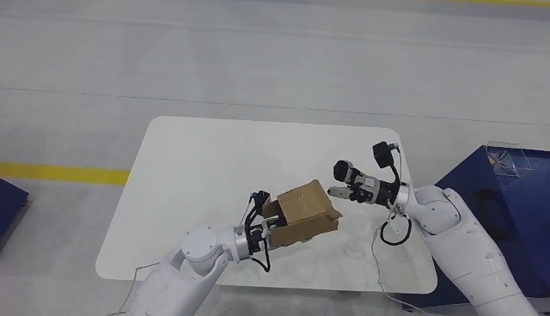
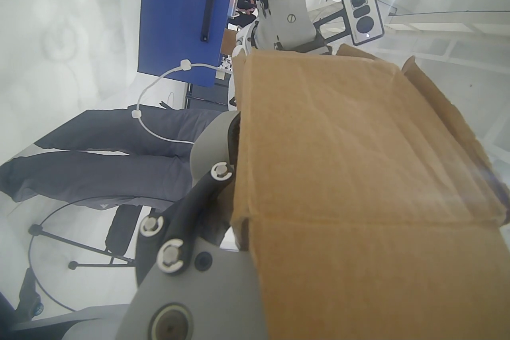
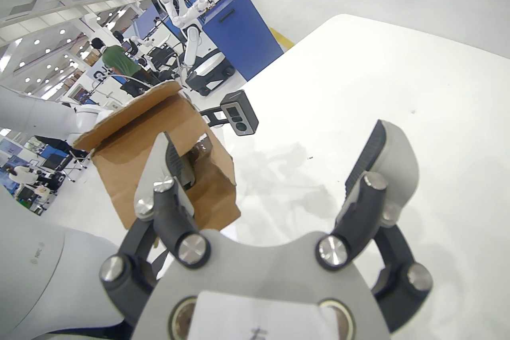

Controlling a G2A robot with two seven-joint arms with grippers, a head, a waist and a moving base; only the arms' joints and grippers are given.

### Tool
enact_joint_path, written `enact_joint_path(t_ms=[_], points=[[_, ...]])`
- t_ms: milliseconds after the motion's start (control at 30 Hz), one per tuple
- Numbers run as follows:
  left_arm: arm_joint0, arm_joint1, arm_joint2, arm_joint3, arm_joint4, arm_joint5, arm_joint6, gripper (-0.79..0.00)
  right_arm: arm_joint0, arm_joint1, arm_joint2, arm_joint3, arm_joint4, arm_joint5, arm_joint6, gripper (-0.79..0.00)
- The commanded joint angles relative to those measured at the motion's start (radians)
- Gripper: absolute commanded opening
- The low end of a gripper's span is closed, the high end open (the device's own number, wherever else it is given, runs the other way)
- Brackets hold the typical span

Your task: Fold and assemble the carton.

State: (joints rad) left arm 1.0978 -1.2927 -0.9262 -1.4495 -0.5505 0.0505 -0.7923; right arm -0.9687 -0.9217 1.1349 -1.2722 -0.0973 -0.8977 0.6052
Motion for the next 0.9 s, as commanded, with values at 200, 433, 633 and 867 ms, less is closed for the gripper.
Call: enact_joint_path(t_ms=[200,433,633,867], points=[[0.011,0.002,-0.01,-0.01,0.003,0.0,-0.004,-0.785,0.005,-0.004,-0.031,0.012,-0.036,0.046,0.049,0.0],[0.014,0.002,-0.012,-0.011,0.004,0.004,-0.006,-0.785,0.016,-0.02,-0.071,0.003,-0.101,0.071,0.01,0.0],[0.018,0.003,-0.02,-0.011,0.004,0.008,-0.006,-0.785,0.016,-0.024,-0.061,0.008,-0.123,0.06,-0.048,0.0],[0.024,0.005,-0.031,-0.011,-0.001,0.012,-0.005,-0.785,0.006,-0.016,-0.047,0.014,-0.044,0.03,0.017,0.0]])
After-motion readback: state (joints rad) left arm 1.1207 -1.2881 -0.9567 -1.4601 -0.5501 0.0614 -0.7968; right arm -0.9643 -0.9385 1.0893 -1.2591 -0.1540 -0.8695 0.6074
